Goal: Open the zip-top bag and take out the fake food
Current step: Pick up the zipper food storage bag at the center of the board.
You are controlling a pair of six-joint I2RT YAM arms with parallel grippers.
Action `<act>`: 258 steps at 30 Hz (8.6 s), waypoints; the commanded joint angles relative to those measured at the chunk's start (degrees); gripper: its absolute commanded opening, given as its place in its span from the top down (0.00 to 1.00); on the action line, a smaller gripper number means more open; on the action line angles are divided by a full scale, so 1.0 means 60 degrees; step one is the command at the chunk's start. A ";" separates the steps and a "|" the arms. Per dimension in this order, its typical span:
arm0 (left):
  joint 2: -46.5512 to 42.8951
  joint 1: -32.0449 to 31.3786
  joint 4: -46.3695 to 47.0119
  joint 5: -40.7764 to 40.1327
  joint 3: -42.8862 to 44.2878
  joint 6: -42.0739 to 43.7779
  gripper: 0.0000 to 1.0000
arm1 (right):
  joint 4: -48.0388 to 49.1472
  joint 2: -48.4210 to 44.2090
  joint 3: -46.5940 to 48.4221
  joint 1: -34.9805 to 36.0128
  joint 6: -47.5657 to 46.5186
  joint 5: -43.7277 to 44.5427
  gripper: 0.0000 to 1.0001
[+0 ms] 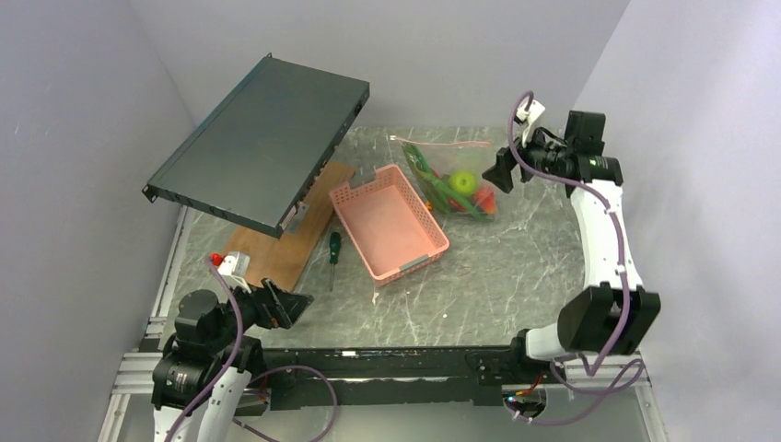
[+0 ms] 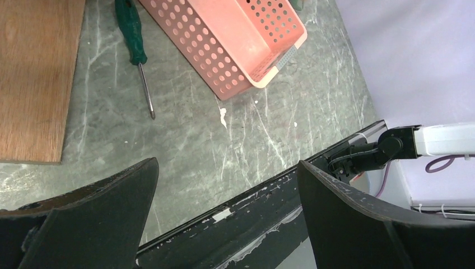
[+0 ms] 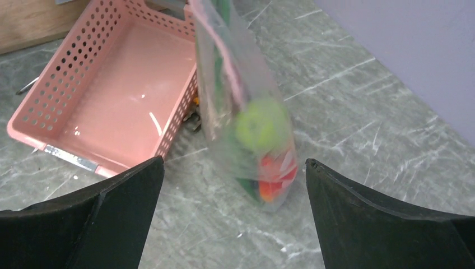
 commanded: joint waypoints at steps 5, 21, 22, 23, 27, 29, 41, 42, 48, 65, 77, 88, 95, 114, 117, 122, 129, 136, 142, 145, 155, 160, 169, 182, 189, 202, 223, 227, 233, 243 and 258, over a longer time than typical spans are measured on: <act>-0.1127 0.0233 0.0457 0.0865 -0.0049 -0.0072 0.01 | 0.0932 0.1624 0.1259 0.0753 0.0664 -0.0555 0.06; -0.1259 0.1545 0.2038 0.3620 -0.0751 -0.0613 0.01 | 0.2364 0.0265 0.0238 0.0062 0.1920 0.0268 1.00; -0.1230 0.1558 0.2238 0.3745 -0.0829 -0.0741 0.01 | 0.2352 0.0001 0.0136 -0.0206 0.1970 0.0195 1.00; -0.1199 0.1548 0.2453 0.3834 -0.0897 -0.0865 0.01 | 0.2265 -0.0213 0.0085 -0.0446 0.1969 0.0087 1.00; -0.1029 0.1549 0.2932 0.3913 -0.0896 -0.1079 0.01 | 0.1625 -0.0964 0.0014 -0.0958 0.1723 -0.0126 1.00; -0.0939 0.1537 0.3115 0.3888 -0.0868 -0.1146 0.01 | 0.1422 -0.1364 -0.0168 -0.0964 0.1618 -0.0110 1.00; 0.0536 0.0834 0.3683 0.3559 -0.0359 -0.0648 0.01 | 0.0756 -0.2458 -0.0958 -0.0966 0.1469 -0.0439 1.00; 0.0692 0.0696 0.3573 0.3496 -0.0209 -0.0483 0.01 | 0.0774 -0.2495 -0.1017 -0.0971 0.1498 -0.0466 1.00; 0.0514 0.0302 0.2935 0.3454 0.0069 0.0121 0.01 | 0.0763 -0.2746 -0.1436 -0.0978 0.1439 -0.0566 1.00; 0.1630 -0.1141 0.4025 0.3199 0.0430 0.0101 0.01 | -0.0143 -0.3092 -0.1517 -0.1123 0.0410 -0.0819 1.00; 0.3156 -0.6942 0.4910 -0.1642 0.0450 -0.0012 0.01 | -0.0237 -0.3195 -0.1692 -0.1167 0.0228 -0.0733 1.00; 1.0512 -1.2719 0.4185 -0.7710 0.5699 0.3320 0.01 | -0.2551 -0.3501 -0.1662 -0.1205 -0.2539 -0.1804 1.00; 1.0171 -0.9253 0.9969 -0.3404 0.3269 0.4421 0.01 | -0.3864 -0.3684 -0.0821 -0.1191 -0.4040 -0.1393 1.00; 1.1668 -0.7789 1.1671 -0.3123 0.2944 0.8427 0.01 | -0.6878 -0.3435 0.0165 -0.1189 -0.7221 -0.1629 1.00; 1.1435 -0.7560 1.1414 -0.3046 0.2911 0.8843 0.02 | -0.7404 -0.3335 0.0119 -0.1196 -0.7860 -0.2015 1.00; 1.1431 -0.7508 0.9967 -0.2739 0.3875 1.0119 0.01 | -0.7559 -0.3299 -0.0080 -0.1174 -0.8219 -0.2348 1.00; 1.2545 -0.7508 0.8289 -0.1695 0.5523 1.1261 0.08 | -0.7570 -0.3224 -0.0017 -0.0978 -0.8167 -0.2637 1.00; 1.3503 -0.7495 0.7980 -0.1431 0.6215 1.1215 0.18 | -0.7563 -0.3045 -0.0100 -0.0964 -0.8163 -0.2618 1.00; 1.4159 -0.7396 0.6930 -0.1470 0.7034 1.1053 0.76 | -0.7539 -0.2903 -0.0223 -0.0964 -0.8133 -0.2472 1.00; 1.4076 -0.7376 0.6918 -0.1265 0.7043 1.0797 1.00 | -0.7314 -0.2788 -0.0283 -0.0961 -0.7872 -0.2285 1.00; 1.4827 -0.7380 0.5095 -0.0487 0.9072 0.8391 1.00 | -0.7579 -0.2601 0.1122 -0.0944 -0.6624 -0.2604 0.05; 1.5522 -0.7384 0.4085 -0.0625 1.0335 0.7617 1.00 | -0.7577 -0.2394 0.1979 -0.0499 -0.5879 -0.2667 0.01; 1.6213 -0.7380 0.3459 -0.0383 1.1660 0.6676 1.00 | -0.5614 -0.1979 0.1392 0.1140 -0.2480 -0.2230 0.14; 1.6055 -0.7376 0.3933 0.0192 1.1375 0.5947 1.00 | -0.5485 -0.1452 0.0532 0.1568 -0.2126 -0.1693 0.86; 1.4685 -0.7014 0.5406 0.0769 0.9740 0.4420 0.27 | -0.5877 -0.1591 0.0854 0.1571 -0.2487 -0.1756 1.00; 0.8960 -0.6921 0.9394 -0.0676 0.4241 0.4093 0.00 | -0.7167 -0.2087 0.0556 0.1573 -0.4600 -0.3095 1.00; 0.9498 -0.8914 1.5004 -0.3450 0.0678 0.5896 0.03 | -0.7585 -0.2665 0.0329 0.1828 -0.5276 -0.4404 1.00; 0.9758 -0.8914 1.5598 -0.4048 0.0579 0.5704 0.09 | -0.7577 -0.2786 0.0208 0.1860 -0.5318 -0.4439 1.00; 1.0103 -0.8914 1.6165 -0.4289 0.0530 0.5519 0.18 | -0.7585 -0.2803 0.0216 0.1849 -0.5320 -0.4544 1.00; 1.0496 -0.8903 1.6290 -0.4233 0.0542 0.5110 0.68 | -0.7574 -0.2837 0.0189 0.1864 -0.5312 -0.4459 1.00; 1.1036 -0.8903 1.4948 -0.3777 0.1677 0.4059 1.00 | -0.6083 -0.2493 -0.0015 0.2000 -0.3361 -0.3413 0.59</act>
